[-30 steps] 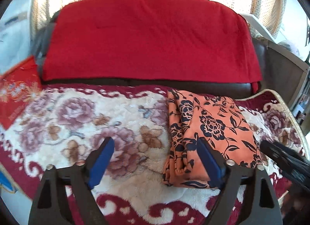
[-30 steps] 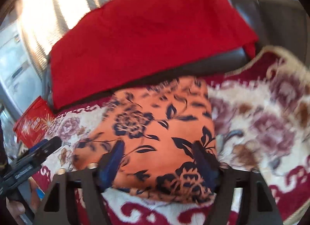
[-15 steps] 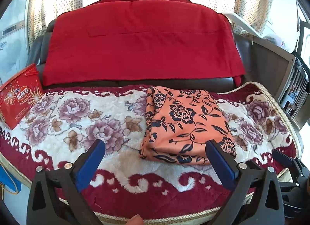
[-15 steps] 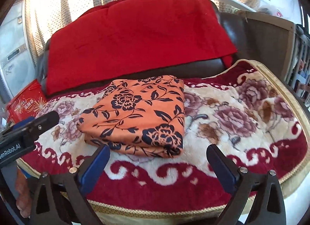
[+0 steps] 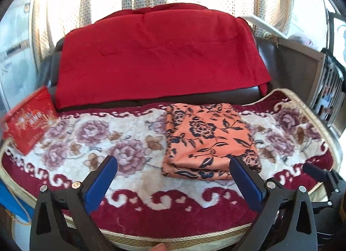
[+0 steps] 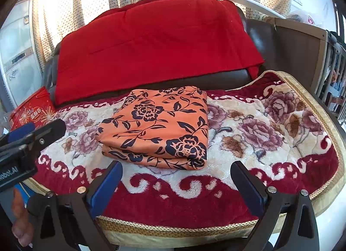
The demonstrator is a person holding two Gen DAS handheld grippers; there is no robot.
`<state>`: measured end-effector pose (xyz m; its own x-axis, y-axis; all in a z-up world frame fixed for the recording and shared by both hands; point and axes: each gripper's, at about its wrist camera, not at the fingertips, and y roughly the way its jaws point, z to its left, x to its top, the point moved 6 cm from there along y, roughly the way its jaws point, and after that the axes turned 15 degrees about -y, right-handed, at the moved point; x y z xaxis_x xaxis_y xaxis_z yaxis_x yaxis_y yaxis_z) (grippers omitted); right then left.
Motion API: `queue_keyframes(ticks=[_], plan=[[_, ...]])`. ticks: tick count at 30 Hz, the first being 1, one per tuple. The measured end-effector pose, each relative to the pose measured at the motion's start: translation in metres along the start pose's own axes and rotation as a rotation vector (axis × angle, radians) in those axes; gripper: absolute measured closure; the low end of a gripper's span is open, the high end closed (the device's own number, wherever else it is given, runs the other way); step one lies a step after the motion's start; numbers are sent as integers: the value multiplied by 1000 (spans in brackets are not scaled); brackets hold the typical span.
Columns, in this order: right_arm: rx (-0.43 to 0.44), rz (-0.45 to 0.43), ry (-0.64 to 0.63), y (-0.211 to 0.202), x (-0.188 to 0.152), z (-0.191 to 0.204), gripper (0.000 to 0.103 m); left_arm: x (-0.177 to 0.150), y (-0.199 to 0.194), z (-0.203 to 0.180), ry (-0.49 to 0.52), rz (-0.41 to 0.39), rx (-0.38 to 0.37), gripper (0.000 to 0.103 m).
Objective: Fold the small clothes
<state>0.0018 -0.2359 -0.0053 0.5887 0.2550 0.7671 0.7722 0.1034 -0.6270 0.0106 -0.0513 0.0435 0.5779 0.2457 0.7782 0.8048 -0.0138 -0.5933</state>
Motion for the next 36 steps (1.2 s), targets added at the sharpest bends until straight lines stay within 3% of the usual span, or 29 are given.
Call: queue_keyframes(ticks=[11,36], plan=[[-4,-12,-16,-5,6,9,2,4,-12,3,-16,-44,-3,0],[-30,-34,-49,5,35,10,2,14,2,-5,-26,-42,-30,0]])
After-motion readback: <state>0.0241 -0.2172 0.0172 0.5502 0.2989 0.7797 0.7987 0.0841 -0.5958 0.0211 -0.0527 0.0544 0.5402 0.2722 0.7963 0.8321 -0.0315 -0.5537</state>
